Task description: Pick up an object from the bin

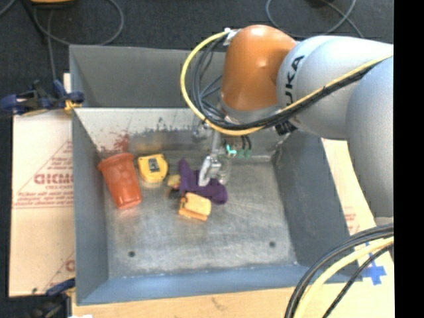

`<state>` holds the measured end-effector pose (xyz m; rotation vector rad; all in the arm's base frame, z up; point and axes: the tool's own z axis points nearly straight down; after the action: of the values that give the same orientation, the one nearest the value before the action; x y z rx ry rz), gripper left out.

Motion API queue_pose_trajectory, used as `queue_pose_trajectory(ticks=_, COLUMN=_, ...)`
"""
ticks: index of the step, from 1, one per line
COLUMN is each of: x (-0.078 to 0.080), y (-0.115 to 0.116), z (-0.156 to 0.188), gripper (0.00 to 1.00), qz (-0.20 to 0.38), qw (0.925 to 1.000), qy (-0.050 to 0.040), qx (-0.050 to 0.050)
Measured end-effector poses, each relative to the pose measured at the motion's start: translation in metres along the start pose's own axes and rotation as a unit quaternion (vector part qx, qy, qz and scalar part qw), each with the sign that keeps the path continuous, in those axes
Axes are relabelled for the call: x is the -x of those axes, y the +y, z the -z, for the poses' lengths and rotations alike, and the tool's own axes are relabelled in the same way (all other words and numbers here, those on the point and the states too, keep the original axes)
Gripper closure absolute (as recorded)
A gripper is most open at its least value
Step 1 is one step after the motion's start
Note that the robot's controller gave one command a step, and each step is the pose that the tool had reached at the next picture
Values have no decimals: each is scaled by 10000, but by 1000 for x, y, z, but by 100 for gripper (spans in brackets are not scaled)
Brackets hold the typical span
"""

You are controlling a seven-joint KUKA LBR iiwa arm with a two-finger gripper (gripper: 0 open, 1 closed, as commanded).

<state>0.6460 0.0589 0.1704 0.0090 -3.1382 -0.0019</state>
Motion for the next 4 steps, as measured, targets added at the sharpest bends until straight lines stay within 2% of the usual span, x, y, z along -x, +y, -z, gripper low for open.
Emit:
queue_pose_trajectory(ticks=1, x=2, y=0, z=5, gripper=0, qz=-3, qw=10000, qy=-41, qx=4)
queue_pose_trajectory(ticks=2, x=-38, y=79, z=-88, gripper=100, qz=-170, qw=9998, qy=-46, qx=6)
queue_pose_trajectory(ticks=3, x=-38, y=79, z=-88, gripper=100, qz=-171, qw=9998, qy=-45, qx=7)
queue_pose_trajectory(ticks=4, x=-38, y=84, z=51, gripper=0, qz=96, qw=10000, qy=-25, qx=-13)
